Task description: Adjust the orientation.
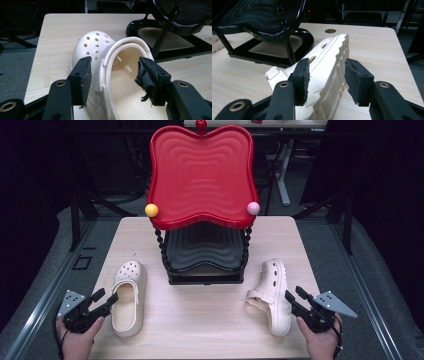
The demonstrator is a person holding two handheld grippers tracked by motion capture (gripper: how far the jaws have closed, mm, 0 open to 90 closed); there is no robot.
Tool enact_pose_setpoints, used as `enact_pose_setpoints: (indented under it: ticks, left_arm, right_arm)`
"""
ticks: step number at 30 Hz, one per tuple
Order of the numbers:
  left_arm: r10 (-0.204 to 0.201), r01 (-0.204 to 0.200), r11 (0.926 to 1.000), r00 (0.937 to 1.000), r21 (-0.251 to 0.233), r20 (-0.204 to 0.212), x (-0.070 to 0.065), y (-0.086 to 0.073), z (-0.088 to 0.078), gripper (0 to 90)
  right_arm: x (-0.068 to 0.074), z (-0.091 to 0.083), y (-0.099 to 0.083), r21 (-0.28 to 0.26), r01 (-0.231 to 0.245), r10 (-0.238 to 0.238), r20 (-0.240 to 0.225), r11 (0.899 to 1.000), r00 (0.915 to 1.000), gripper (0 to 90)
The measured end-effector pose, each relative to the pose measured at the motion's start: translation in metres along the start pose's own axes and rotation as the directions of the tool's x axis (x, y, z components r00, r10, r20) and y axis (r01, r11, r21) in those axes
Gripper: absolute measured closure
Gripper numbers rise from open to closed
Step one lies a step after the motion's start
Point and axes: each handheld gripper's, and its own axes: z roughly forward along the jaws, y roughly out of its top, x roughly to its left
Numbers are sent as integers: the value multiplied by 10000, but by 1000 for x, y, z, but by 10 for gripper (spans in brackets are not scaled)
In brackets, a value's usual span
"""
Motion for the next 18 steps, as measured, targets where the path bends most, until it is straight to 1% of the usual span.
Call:
enact_pose_setpoints:
  ticks: [3, 5, 7, 10, 11, 18]
  left_arm:
    - [143, -143, 9999, 9998, 7, -156, -2, 1, -1, 470]
    - [151, -151, 9999, 9999, -27, -68, -3, 1, -2, 490]
    - [252, -251, 9997, 9996, 23, -132, -4, 1, -2, 496]
    - [265, -265, 9996, 9995, -22, -156, -5, 1, -3, 503]
    - [292, -293, 9996, 9994, -44, -206, -6, 2, -4, 504]
    - [317, -317, 9995, 9991, -20, -270, -7, 2, -8, 531]
  right_arm:
    - [-1, -1, 1, -73, 50, -49, 46, 10000, 10000, 544]
    - [-1, -2, 1, -106, 25, -24, 36, 9999, 10000, 544]
    - [-1, -2, 1, -171, -15, 16, 20, 9999, 10000, 544]
    - [-1, -2, 1, -157, 22, -22, 18, 9999, 10000, 544]
    - [0, -2, 1, -240, -21, 20, -29, 9997, 10000, 544]
    - [1, 0, 2, -329, -93, 90, -109, 9994, 9999, 541]
